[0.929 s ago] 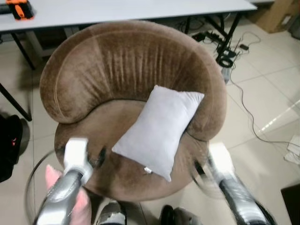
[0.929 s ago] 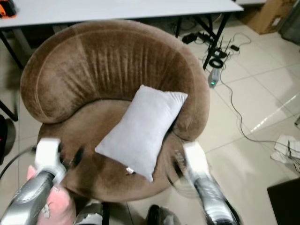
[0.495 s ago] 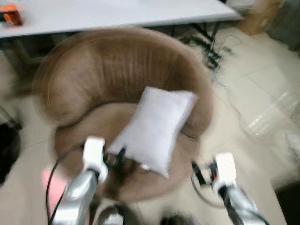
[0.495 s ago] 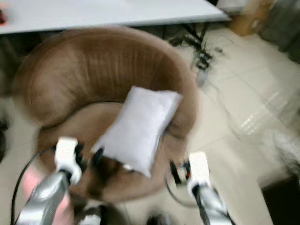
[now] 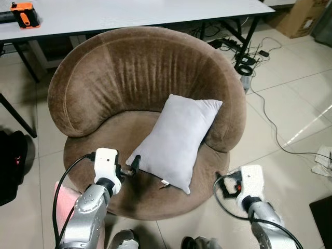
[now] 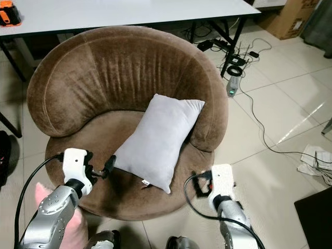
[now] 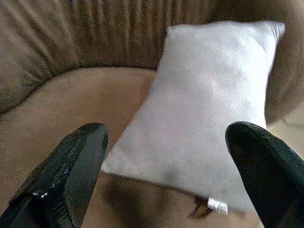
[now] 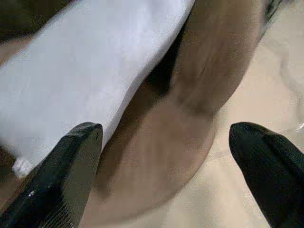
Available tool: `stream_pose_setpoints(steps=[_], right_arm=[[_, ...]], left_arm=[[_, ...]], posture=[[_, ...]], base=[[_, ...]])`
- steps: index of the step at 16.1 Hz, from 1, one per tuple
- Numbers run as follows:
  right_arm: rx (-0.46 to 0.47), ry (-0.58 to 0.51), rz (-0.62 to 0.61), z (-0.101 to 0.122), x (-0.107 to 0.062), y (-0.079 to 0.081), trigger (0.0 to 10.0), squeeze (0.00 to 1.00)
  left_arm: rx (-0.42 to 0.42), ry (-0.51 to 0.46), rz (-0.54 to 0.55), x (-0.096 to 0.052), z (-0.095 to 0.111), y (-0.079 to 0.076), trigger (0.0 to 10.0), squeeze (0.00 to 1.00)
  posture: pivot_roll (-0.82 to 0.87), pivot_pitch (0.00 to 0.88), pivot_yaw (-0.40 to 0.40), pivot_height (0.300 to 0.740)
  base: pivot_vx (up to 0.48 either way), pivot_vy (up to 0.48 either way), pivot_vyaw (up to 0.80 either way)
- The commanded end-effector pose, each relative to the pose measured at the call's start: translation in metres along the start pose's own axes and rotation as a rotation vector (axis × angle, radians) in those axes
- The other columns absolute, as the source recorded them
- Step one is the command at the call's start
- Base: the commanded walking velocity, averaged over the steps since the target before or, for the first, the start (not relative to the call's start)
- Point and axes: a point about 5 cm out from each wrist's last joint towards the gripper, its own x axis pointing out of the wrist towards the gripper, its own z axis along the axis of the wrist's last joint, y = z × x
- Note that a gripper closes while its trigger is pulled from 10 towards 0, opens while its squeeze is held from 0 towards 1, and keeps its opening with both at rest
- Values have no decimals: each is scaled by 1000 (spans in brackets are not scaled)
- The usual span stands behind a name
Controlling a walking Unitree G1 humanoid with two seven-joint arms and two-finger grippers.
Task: Move the pillow to the sofa from floor
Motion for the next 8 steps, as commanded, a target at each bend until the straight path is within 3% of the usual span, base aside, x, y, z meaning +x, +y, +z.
stream_pose_setpoints(steps=[1, 3, 8], right_arm=[[-27, -65, -35, 10, -4, -7, 10000, 0], [-72, -116, -56, 16, -4, -5, 10000, 0], [-56, -125, -57, 16, 5, 8, 10000, 0]], left_arm=[[-14, -35, 17, -4, 3, 1, 10000, 0], [-12, -75, 6, -3, 6, -2, 10000, 0], [26, -83, -2, 5, 11, 0, 10000, 0]], posture=[[90, 142, -65, 740], [93, 152, -66, 740], [109, 129, -44, 740]], base=[[0, 0, 0], [0, 0, 0], [0, 0, 0]])
